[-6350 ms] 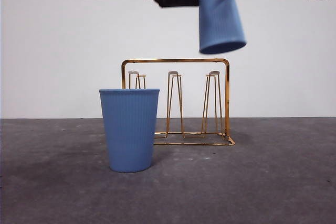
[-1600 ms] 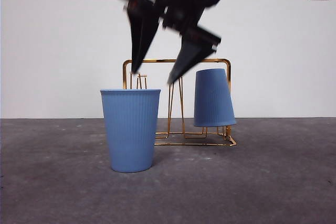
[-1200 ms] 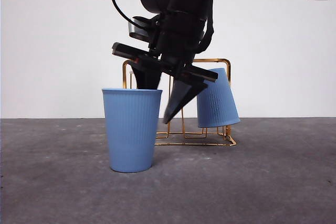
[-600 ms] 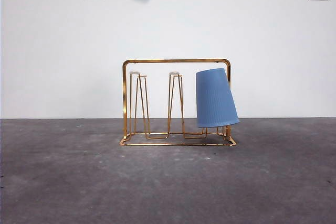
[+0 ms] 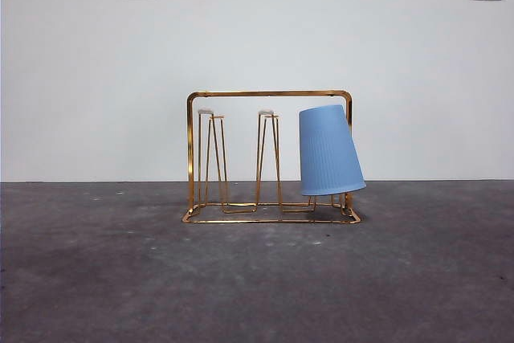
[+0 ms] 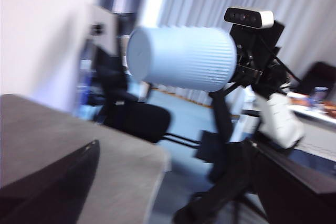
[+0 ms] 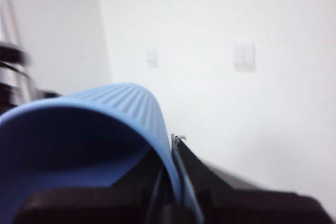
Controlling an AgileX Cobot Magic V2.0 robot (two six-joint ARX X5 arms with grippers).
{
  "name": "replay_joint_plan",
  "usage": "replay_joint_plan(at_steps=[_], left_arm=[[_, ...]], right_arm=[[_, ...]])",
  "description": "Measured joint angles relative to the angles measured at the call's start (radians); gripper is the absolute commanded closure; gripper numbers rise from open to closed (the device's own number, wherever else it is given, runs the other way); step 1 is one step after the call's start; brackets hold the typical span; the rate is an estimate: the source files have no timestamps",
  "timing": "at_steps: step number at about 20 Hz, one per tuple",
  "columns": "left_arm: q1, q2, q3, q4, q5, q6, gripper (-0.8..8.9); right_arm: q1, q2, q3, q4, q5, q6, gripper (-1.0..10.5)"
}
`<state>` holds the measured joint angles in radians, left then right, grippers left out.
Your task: Pick up cup 1,put cup 1 in the cup rack,pick up cup 2,put cup 2 in the cup rack
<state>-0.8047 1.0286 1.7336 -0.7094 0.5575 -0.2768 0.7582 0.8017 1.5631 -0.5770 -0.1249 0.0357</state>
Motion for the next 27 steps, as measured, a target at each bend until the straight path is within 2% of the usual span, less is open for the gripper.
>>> replay_joint_plan(at_steps=[5,13,20,27], left_arm=[[-0.018,0.132,0.0,0.232,0.119,-0.09,3.34],[-0.111,0.303,0.0,0.644,0.128,-0.241,3.34],[-0.174,0.426,0.0,0.926,0.111,-0.332,3.34],[-0.192,0.472,0.0,1.099,0.077,-0.383,3.35]], right_arm=[[0.0,-0.07,0.0,0.084,-0.076,-0.024,9.6],[0.0,-0.082,0.0,0.13,-0.091,-0.071,9.6],[0.0,-0.061,0.0,0.182,-0.027,-0.125,9.6],[0.0,-0.034,0.0,0.195,0.039,-0.18,9.6]])
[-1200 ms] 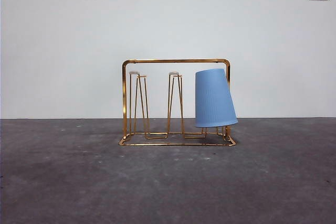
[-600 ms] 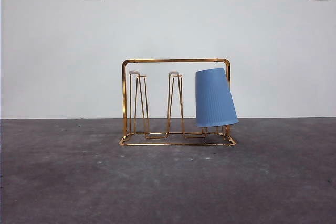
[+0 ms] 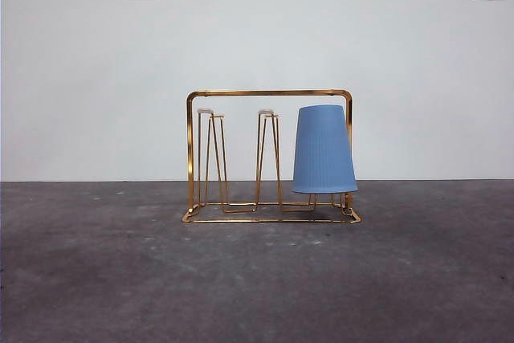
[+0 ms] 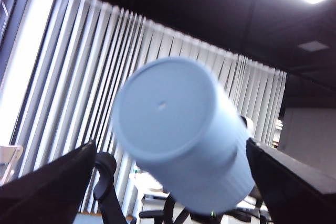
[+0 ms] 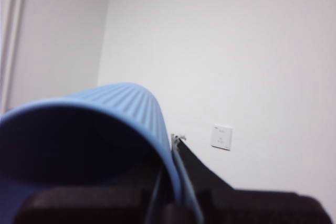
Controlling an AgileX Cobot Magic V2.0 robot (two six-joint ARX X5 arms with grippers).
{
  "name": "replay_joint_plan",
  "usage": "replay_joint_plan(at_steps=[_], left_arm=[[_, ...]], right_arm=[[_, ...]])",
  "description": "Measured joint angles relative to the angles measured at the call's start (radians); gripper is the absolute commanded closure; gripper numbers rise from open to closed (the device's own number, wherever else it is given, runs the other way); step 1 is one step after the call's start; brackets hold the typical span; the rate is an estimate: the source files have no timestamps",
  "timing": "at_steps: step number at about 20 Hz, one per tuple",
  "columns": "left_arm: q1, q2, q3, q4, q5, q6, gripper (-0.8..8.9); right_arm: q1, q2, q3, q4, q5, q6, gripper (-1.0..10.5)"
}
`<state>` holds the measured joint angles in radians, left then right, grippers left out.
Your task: Pick up cup 1,put cup 1 in the cup rack,pick up cup 2,put cup 2 in the cup rack
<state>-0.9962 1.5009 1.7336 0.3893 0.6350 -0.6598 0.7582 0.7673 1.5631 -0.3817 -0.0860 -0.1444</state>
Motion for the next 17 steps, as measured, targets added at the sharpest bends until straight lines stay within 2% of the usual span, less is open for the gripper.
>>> replay_joint_plan(at_steps=[13,14,17], left_arm=[[-0.002,0.003,0.0,0.074,-0.044,-0.016,3.58],[-0.002,0.003,0.0,0.074,-0.045,-0.016,3.99],[-0.001,0.005,0.0,0.075,-0.048,-0.021,6.21]], right_arm=[[0.001,0.055,0.0,0.009,-0.005,-0.032,9.6],[0.001,0.06,0.0,0.009,-0.007,-0.032,9.6],[0.002,0.069,0.0,0.008,-0.012,-0.032,9.6]])
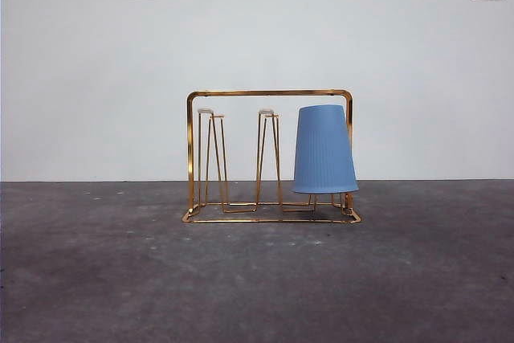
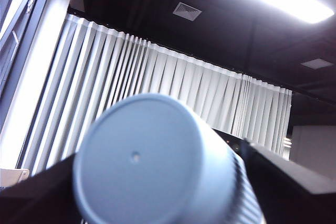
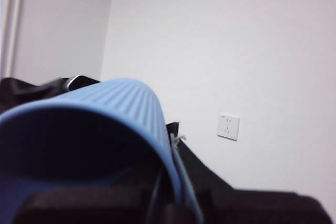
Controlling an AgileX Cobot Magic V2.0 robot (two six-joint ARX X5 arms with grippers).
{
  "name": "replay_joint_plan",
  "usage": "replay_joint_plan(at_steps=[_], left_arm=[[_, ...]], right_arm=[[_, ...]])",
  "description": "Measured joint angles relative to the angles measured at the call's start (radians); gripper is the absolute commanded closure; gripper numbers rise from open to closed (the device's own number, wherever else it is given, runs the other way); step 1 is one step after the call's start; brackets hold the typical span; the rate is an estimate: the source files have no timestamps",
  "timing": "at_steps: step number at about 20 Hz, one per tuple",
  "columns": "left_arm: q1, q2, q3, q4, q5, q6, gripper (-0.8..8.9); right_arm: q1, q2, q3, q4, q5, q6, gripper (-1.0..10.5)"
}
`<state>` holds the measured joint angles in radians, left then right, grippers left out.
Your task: Pick up cup 1,put cup 1 in the cup rack,pick up cup 2,put cup 2 in the cup rack
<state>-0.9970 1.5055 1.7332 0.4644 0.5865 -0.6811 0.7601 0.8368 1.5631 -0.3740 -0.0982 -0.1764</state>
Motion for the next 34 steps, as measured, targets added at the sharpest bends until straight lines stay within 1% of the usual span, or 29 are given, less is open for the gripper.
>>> replay_joint_plan(at_steps=[2,5,13,15,16,18,20,22,25,28,31,34], left_arm=[[0.0,0.0,0.0,0.005,0.003,-0.023,7.35],[0.0,0.0,0.0,0.013,0.003,-0.045,8.25],[0.0,0.0,0.0,0.008,0.0,-0.053,8.21],[0.001,0.0,0.0,-0.005,0.0,-0.051,8.21],[0.002,0.0,0.0,-0.016,-0.002,-0.045,8.21],[0.01,0.0,0.0,-0.043,-0.004,-0.026,8.21],[0.025,-0.003,0.0,-0.083,0.0,-0.018,8.21],[0.044,-0.015,0.0,-0.14,-0.005,-0.01,8.21],[0.075,-0.052,0.0,-0.235,-0.023,0.03,8.21],[0.108,-0.109,0.0,-0.333,-0.062,0.087,8.21],[0.137,-0.179,0.0,-0.449,-0.114,0.162,8.21],[0.156,-0.247,0.0,-0.607,-0.206,0.262,8.21]], right_arm=[[0.003,0.0,0.0,-0.009,-0.011,0.0,9.6],[0.005,0.0,0.0,-0.011,-0.005,0.0,9.6],[0.006,0.0,0.002,-0.029,0.012,0.0,9.4],[0.006,0.0,0.006,-0.052,0.022,0.0,8.9],[0.006,-0.001,0.006,-0.065,0.037,0.0,8.4],[0.005,0.0,0.006,-0.097,0.078,-0.001,7.8],[0.004,0.003,0.006,-0.136,0.101,-0.001,7.5],[0.003,0.002,0.006,-0.183,0.119,-0.001,7.5],[0.003,-0.003,0.005,-0.253,0.159,-0.001,7.5],[0.002,-0.016,0.005,-0.33,0.195,-0.003,7.5],[0.001,-0.027,0.005,-0.397,0.234,-0.004,7.5],[0.0,-0.035,0.005,-0.481,0.263,-0.001,7.5]])
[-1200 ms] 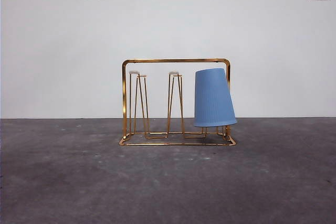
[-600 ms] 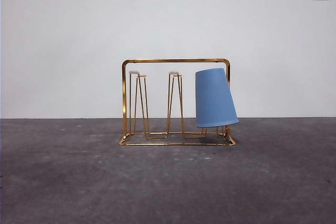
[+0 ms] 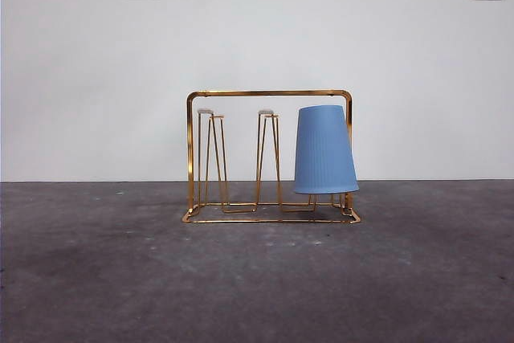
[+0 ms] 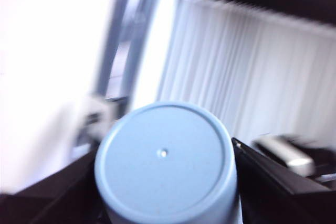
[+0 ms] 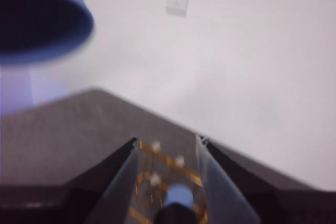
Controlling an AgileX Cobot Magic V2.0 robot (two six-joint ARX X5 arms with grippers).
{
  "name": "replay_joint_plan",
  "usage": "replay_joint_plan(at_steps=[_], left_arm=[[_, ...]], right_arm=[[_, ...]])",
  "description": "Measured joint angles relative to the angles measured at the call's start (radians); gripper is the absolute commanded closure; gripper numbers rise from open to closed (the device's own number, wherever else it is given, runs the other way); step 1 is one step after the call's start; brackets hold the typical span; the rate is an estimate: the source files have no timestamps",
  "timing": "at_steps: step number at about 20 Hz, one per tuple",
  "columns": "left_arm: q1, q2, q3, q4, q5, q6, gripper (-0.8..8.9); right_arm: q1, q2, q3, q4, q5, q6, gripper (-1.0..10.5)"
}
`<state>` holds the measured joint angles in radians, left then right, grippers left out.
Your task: Pick up cup 1,put cup 1 in the cup rack,pick up cup 2,put cup 2 in the cup rack
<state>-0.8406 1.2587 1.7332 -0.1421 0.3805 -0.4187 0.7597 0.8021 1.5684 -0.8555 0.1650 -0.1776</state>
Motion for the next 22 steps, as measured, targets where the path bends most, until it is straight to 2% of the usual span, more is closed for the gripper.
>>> replay_joint_plan(at_steps=[2,6,8,14,22], left_arm=[[0.003,-0.039,0.0,-0.141,-0.107,0.084,8.21],[0.003,-0.086,0.0,-0.433,-0.429,0.271,8.21],[0.003,-0.085,-0.002,-0.521,-0.532,0.325,8.21],[0.011,-0.08,-0.138,-0.463,-0.657,0.385,8.21],[0.134,-0.06,-0.449,-0.17,-0.634,0.406,8.21]], right_arm=[[0.0,0.001,0.0,-0.061,0.019,0.006,7.5],[0.0,0.003,-0.002,-0.11,0.048,0.023,7.5],[0.0,0.004,-0.002,-0.111,0.048,0.031,7.5],[0.0,0.003,-0.002,-0.18,0.048,0.065,7.5],[0.0,-0.002,-0.002,-0.306,0.048,0.13,7.5]])
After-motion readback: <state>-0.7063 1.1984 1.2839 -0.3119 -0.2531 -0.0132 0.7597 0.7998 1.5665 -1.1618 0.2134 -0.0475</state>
